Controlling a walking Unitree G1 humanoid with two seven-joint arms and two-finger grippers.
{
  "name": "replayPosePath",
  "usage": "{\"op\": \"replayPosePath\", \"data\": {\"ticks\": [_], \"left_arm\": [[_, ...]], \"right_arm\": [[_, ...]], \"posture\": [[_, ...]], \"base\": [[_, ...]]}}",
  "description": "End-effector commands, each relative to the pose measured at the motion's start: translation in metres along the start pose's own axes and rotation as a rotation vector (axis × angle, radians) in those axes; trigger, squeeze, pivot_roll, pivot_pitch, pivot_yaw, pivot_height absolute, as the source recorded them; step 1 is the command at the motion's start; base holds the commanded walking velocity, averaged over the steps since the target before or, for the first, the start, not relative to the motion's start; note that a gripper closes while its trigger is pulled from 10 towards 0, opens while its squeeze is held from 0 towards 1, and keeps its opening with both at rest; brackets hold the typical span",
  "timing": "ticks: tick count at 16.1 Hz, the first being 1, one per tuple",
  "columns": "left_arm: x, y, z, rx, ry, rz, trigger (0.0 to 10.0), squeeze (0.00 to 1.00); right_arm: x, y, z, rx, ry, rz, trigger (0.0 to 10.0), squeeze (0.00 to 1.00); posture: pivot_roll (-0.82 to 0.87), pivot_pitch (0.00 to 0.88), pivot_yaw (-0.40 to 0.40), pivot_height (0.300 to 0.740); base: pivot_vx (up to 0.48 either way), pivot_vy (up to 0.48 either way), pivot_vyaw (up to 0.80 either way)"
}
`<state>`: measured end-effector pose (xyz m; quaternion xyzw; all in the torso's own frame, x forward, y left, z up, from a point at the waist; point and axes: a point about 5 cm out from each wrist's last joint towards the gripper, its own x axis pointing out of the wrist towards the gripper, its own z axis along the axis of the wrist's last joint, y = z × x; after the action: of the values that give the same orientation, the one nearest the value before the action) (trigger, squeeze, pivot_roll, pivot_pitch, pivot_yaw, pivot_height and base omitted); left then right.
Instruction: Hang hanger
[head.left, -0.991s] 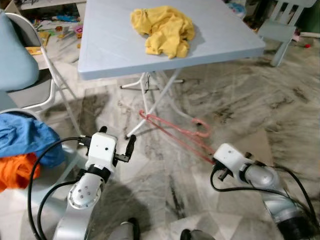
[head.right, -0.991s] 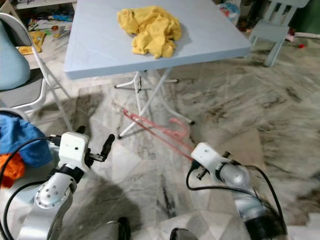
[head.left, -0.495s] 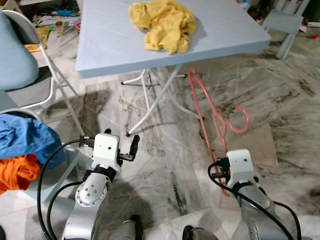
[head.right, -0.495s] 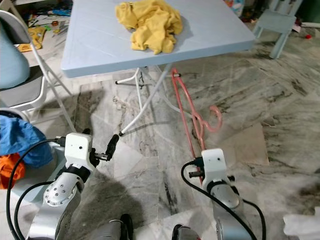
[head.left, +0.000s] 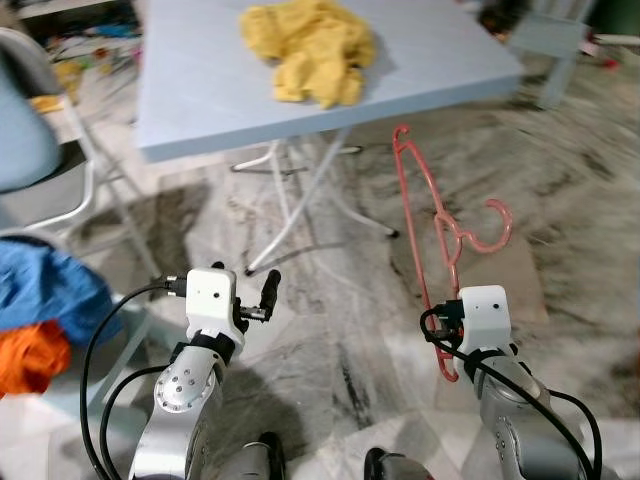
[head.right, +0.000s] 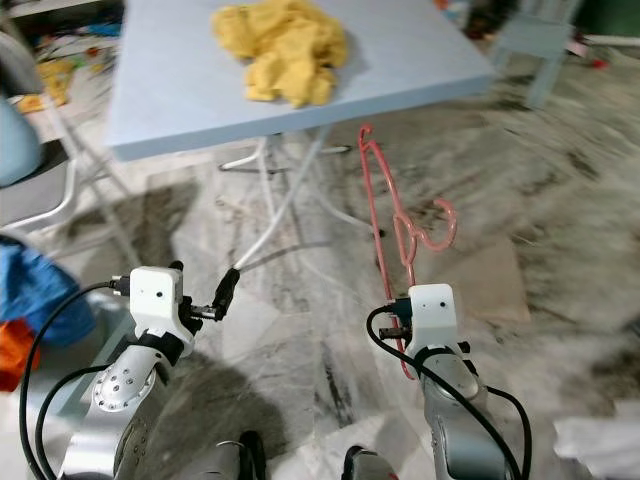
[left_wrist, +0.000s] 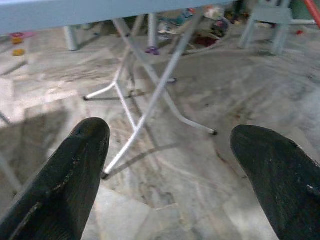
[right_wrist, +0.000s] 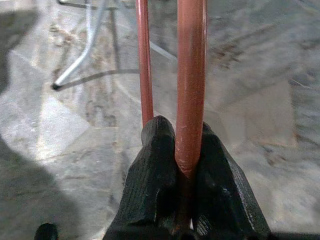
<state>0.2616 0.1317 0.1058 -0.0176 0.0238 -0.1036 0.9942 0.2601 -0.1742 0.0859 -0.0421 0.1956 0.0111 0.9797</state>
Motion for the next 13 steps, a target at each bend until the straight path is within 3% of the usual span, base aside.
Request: {"op": "replayPosePath", "data": {"ticks": [1,7,13], "left_arm": [[-0.002,0.0003,-0.0057,-0.017,0.019,-0.006,10.0,0.0],[0.0035,-0.0015,-0.0026,-0.044,0.002,-0.054,10.0,0.0],[0.0028,0.0014,-0.0033,-0.035,0.0,-0.074,10.0,0.0]], "right_arm": [[-0.0012,0.0015,0.0014,-0.003,-0.007,-0.002,10.0,0.0],[0.0045,0.0057,0.0031,-0.019,-0.008,0.002,10.0,0.0],[0.0075,0.0073,0.0056,-0.024,-0.019,-0.002,10.0,0.0]], "posture": [[-0.08,0.185,0.017,0.74],[-0.08,0.164,0.021,0.74],[-0.07,0.162,0.022,0.74]], "base": [[0.0,0.345,-0.8],[0.0,0.148,-0.8],[0.286,0.357,-0.8]]}}
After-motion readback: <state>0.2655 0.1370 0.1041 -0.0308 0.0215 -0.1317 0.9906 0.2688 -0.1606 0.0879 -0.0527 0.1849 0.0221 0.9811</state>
